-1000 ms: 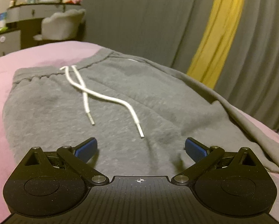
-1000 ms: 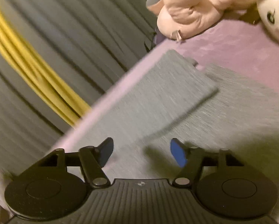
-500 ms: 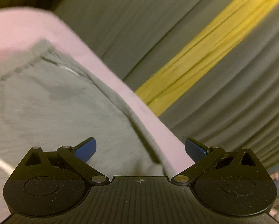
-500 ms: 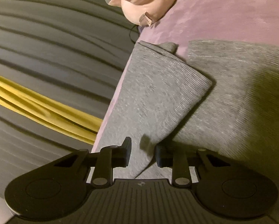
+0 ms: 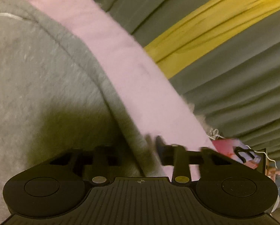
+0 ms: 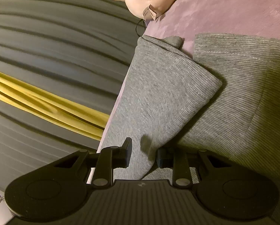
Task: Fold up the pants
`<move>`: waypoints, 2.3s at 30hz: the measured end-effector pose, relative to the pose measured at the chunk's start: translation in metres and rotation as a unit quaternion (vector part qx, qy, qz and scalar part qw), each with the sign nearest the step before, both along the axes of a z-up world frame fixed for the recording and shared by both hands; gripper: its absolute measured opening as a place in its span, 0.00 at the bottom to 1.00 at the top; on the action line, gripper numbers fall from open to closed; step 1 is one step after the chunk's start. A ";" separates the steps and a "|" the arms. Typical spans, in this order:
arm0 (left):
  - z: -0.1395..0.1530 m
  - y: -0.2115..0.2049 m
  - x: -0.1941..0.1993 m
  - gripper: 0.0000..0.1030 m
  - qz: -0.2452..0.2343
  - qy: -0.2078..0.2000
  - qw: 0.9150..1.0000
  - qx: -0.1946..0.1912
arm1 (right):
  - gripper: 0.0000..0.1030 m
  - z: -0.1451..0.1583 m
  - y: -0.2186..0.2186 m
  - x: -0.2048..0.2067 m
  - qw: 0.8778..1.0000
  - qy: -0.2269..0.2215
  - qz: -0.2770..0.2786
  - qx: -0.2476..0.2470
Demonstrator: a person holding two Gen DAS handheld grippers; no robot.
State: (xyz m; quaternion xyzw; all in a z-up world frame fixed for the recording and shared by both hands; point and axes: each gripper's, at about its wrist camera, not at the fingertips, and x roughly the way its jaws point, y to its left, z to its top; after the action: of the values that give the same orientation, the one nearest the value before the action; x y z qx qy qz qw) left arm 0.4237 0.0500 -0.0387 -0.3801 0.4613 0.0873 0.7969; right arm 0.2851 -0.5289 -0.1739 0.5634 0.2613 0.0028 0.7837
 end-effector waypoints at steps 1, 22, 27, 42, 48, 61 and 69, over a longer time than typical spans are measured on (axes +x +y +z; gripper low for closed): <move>-0.002 -0.001 -0.002 0.09 -0.001 -0.005 1.000 0.011 | 0.22 0.000 0.000 0.000 1.000 0.001 0.000 -0.001; 0.130 -0.013 -0.318 0.07 -0.063 -0.179 0.970 0.151 | 0.04 0.106 -0.013 -0.099 0.993 -0.083 -0.023 -0.082; 0.070 -0.008 -0.373 0.07 -0.037 -0.122 0.987 0.098 | 0.04 0.097 -0.017 -0.152 0.992 -0.013 -0.017 -0.127; 0.093 0.033 -0.297 0.73 0.003 -0.061 0.955 0.289 | 0.29 0.057 -0.019 -0.151 0.987 0.104 -0.002 -0.122; 0.066 0.036 -0.240 0.66 -0.028 0.005 0.930 0.366 | 0.28 0.050 -0.020 -0.145 0.987 0.102 -0.005 -0.125; 0.082 0.132 -0.347 0.09 0.080 -0.097 0.972 0.199 | 0.08 0.056 -0.027 -0.157 0.988 0.078 -0.043 -0.129; 0.029 0.133 -0.377 0.23 0.106 -0.035 0.972 0.207 | 0.08 0.061 -0.023 -0.159 0.984 0.096 -0.036 -0.143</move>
State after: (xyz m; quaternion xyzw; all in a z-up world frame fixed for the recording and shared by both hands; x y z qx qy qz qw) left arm 0.0470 0.1832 -0.0096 -0.2561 0.3618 0.2514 0.8604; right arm 0.1259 -0.5519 -0.1132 0.4524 0.3128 -0.1165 0.8270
